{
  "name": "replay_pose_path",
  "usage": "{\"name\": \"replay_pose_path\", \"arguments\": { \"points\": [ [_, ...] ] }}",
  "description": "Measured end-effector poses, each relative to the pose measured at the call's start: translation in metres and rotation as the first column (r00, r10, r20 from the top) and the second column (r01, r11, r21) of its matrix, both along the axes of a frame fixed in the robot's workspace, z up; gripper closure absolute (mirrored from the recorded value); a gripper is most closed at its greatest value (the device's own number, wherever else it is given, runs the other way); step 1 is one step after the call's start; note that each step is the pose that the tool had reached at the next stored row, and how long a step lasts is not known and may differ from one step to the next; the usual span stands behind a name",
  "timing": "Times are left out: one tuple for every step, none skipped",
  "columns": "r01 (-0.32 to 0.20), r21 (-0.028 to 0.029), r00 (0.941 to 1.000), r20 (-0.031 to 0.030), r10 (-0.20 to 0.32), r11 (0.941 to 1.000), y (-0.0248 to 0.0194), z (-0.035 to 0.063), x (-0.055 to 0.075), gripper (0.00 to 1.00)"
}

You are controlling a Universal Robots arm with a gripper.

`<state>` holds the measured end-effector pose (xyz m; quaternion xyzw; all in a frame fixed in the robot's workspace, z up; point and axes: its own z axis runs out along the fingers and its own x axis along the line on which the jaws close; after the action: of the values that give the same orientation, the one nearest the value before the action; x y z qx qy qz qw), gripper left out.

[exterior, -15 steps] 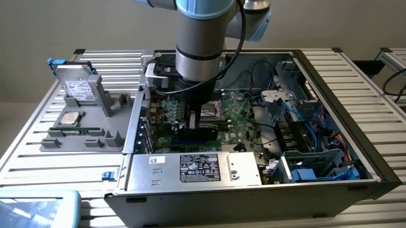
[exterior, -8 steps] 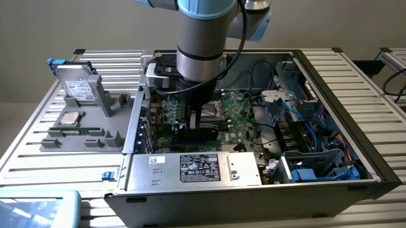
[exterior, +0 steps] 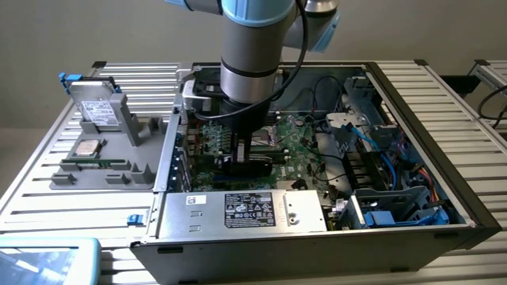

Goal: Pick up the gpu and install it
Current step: 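Insert the gpu into the slot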

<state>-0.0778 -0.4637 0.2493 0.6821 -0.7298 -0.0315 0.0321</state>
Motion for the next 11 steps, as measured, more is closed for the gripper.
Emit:
{"name": "replay_pose_path", "arguments": {
  "points": [
    [0.0,0.0,1.0,0.0002,0.0,1.0,0.0,0.0,-0.0003,0.72],
    [0.0,0.0001,1.0,0.0015,0.0,1.0,0.0001,-0.0001,-0.0009,0.72],
    [0.0,0.0003,1.0,0.0031,0.0,1.0,0.0003,-0.0002,-0.0012,0.72],
    [0.0,0.0003,1.0,0.0045,0.0,1.0,0.0004,-0.0002,-0.0015,0.72],
    [-0.001,0.0003,1.0,0.0052,0.001,1.0,0.0006,-0.0002,-0.0014,0.72],
    [-0.001,0.0003,1.0,0.0054,0.001,1.0,0.0007,-0.0002,-0.0014,0.72],
    [-0.001,0.0003,1.0,0.0056,0.001,1.0,0.0014,-0.0001,-0.0015,0.72],
    [-0.001,0.0001,1.0,0.0055,0.001,1.0,0.002,-0.0001,-0.0015,0.72],
    [-0.002,0.0,1.0,0.0054,0.002,1.0,0.0022,-0.0001,-0.0014,0.72],
    [-0.003,0.0001,1.0,0.0055,0.003,1.0,0.0023,-0.0002,-0.0014,0.72],
    [-0.004,0.0001,1.0,0.0055,0.004,1.0,0.0025,-0.0001,-0.0014,0.72]
  ]
}}
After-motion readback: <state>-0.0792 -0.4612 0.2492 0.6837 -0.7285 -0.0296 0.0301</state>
